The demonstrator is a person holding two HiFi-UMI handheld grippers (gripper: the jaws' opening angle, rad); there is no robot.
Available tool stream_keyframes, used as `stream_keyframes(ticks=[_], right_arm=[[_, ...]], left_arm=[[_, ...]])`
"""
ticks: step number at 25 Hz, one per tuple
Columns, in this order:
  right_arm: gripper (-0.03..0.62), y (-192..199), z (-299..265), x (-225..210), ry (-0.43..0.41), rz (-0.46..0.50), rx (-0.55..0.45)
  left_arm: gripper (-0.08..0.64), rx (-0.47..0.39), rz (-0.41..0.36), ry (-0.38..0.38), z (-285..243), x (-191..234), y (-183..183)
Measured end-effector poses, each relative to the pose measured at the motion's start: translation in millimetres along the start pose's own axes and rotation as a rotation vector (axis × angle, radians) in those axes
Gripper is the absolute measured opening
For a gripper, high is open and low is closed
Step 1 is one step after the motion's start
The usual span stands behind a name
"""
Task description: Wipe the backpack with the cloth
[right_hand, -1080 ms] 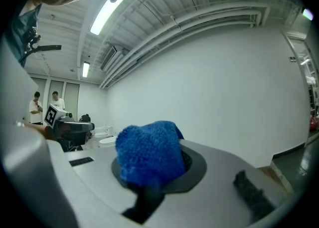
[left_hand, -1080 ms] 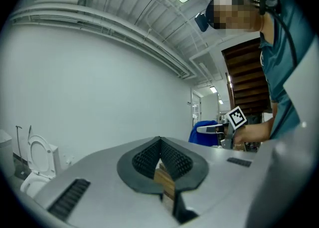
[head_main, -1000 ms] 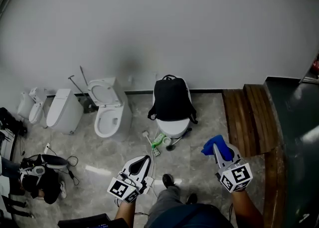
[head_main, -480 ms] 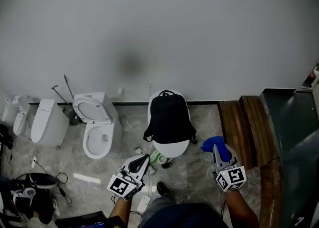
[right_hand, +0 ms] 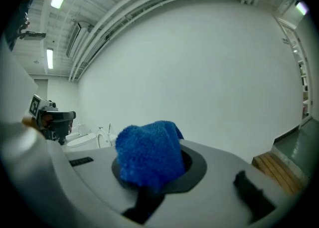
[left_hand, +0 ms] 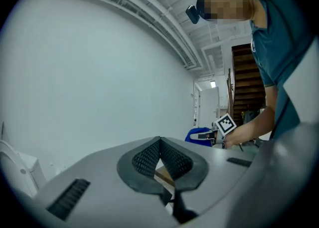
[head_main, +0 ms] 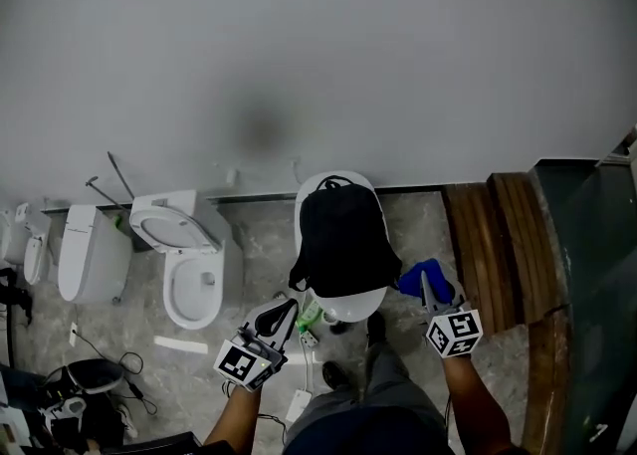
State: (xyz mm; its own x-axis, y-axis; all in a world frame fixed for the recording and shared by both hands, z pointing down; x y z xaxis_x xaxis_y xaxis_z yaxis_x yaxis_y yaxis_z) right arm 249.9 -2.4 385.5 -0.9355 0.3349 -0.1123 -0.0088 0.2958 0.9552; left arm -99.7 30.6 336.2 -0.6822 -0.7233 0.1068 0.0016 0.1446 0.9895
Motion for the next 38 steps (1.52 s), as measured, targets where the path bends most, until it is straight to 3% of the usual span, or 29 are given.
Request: stream_keyframes(ticks=[4,13,16,20,23,26,29,33,38], right_arm=[[0.024,43,-66,-39,0.017,-0.085,0.074],[0.024,209,-196,-121,0.075,-0.358,0.345],[0.025,256,-222,-128,0.022,-0.394,0.46],[0.023,305,-235,-112,-0.18,-0.451,0.587],[0.025,313,-251,-118,-0.258,-0.618,0.546],[0.024,305,-270,-135,-0.255,-0.88,0.419],[0.025,298,-297,-148,-0.284,-1.025,0.309],[0.023,298,-332,-166,-0.307,-1.095,0.289],[0.025,270,-378,-178,-0.385,-1.027,0.249]], left_arm=[[0.003,0.058,0.026,-0.024,-31,31,17],[0.003,0.172,0.164,-0.123,-96,97,100],[0.003,0.184,0.189,-0.121,-122,112,118],[0.003,0.206,0.207,-0.116,-137,128,139],[0.003,0.216,0.231,-0.134,-144,140,152],[0.003,0.217,0.257,-0.152,-146,144,162],[0.003,0.221,0.274,-0.172,-147,146,168],[0.003,0.205,0.293,-0.18,-148,150,172],[0.003,0.201,0.302,-0.208,-145,157,178]])
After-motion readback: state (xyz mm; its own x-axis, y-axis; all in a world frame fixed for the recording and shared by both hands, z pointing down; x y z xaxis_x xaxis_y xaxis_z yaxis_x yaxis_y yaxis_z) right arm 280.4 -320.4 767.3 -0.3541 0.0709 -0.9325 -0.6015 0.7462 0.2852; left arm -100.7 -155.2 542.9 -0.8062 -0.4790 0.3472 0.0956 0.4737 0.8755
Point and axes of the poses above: the fingertips, and each gripper's own axes: z backward along the fingers, x to its left, y out of its underside, the point moved 7 cm from there along z, backward along the fingers
